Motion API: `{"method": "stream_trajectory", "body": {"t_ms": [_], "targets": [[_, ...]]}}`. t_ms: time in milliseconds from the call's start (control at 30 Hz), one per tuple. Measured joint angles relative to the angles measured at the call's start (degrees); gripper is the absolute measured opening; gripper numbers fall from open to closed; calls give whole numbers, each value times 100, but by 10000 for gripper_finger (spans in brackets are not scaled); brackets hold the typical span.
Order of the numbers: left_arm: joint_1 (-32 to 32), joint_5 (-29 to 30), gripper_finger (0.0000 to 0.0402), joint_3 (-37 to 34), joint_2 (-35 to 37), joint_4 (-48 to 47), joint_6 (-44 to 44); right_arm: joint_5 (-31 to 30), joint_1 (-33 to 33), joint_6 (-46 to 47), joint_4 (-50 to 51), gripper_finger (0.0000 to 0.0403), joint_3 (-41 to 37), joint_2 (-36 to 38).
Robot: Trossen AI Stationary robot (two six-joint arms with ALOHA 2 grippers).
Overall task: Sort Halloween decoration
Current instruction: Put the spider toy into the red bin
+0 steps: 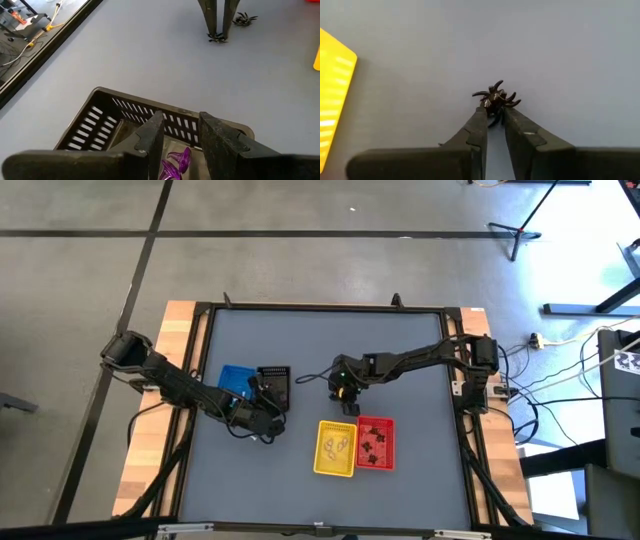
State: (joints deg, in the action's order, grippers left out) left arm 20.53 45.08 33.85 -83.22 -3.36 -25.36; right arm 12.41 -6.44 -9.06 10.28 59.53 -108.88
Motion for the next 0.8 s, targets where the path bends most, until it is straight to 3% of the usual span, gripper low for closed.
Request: {"method": "stream_trajectory", "body": {"t_ms": [800], "targets": [[-1,0,115,0,0,2,0,-153,4,-11,144,51,172,-14]]}}
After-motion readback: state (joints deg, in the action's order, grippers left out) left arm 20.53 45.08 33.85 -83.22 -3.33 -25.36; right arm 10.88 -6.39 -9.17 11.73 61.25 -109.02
